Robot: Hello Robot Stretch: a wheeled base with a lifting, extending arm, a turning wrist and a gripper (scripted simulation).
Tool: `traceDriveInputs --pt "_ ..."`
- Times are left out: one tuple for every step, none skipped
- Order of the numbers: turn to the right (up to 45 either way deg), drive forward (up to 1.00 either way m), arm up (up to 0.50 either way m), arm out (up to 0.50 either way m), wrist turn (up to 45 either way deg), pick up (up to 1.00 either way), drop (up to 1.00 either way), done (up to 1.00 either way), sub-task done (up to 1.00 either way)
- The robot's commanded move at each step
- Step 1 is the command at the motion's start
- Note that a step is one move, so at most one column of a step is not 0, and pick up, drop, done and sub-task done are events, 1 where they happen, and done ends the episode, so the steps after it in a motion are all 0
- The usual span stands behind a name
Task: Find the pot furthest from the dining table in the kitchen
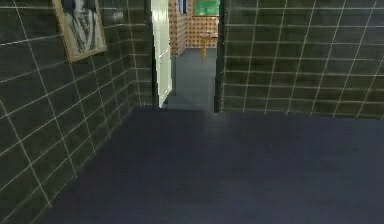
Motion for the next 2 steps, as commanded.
traceDriveInputs --pt "0.0 1.0 0.0 0.0 0.0 0.0 0.0 0.0 0.0" --pt "0.0 1.0 0.0 0.0 0.0 0.0 0.0 0.0 0.0"
